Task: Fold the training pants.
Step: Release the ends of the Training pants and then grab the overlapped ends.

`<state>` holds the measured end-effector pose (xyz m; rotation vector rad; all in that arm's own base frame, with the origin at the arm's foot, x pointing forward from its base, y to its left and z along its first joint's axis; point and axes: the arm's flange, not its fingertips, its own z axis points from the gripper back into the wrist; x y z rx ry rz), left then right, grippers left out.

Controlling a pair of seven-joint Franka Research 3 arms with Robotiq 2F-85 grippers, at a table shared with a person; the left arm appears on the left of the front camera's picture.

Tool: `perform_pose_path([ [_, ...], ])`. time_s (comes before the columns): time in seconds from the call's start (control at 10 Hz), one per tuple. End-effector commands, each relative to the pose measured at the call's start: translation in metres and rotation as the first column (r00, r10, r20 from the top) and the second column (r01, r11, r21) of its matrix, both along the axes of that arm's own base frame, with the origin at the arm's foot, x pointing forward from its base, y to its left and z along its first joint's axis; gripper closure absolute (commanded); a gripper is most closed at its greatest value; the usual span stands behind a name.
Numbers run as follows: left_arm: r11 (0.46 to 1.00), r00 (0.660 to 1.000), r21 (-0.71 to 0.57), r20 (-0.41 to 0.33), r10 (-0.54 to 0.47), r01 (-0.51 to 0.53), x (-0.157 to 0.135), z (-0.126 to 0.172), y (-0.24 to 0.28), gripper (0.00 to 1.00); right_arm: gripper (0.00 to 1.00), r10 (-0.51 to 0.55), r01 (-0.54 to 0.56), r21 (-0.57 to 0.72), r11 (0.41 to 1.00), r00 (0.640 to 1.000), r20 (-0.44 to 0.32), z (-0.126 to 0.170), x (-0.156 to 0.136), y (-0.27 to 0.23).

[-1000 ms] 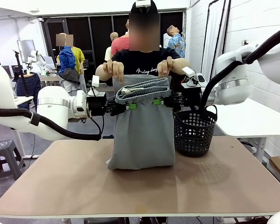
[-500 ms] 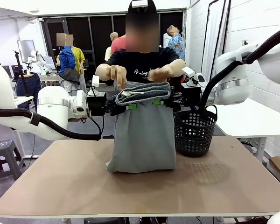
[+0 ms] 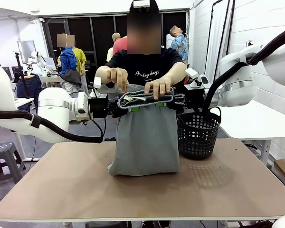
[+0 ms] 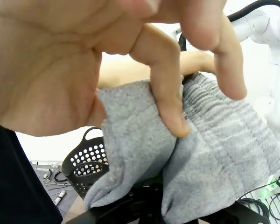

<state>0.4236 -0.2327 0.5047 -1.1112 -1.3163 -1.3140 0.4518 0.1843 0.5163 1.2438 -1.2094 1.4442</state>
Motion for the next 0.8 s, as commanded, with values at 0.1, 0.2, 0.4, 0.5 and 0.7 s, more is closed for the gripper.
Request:
perform_pose_path([
  [0.1,1.0,1.0,-0.003,0.003,0.0,0.0,-0.0009,0.002,0.0,1.0,1.0,0.002,-0.002,0.004,1.0,1.0,0.006,0.0001,-0.0016,0.0005],
  [0.2,1.0,1.0,-0.003,0.003,0.0,0.0,-0.0009,0.002,0.0,1.0,1.0,0.002,-0.002,0.004,1.0,1.0,0.006,0.0001,-0.0016,0.0005],
  [0.4,1.0,1.0,-0.003,0.003,0.0,0.0,-0.0009,0.002,0.0,1.0,1.0,0.002,-0.002,0.004,1.0,1.0,0.006,0.0001,-0.0016,0.0005],
  [0.5,1.0,1.0,-0.003,0.003,0.0,0.0,-0.0009,0.002,0.0,1.0,1.0,0.002,-0.002,0.004,1.0,1.0,0.006,0.0001,-0.0016,0.0005],
  [0.7,1.0,1.0,-0.003,0.003,0.0,0.0,-0.0009,0.002,0.0,1.0,1.0,0.002,-0.002,0.004,1.0,1.0,0.006,0.0001,-0.0016,0.0005],
])
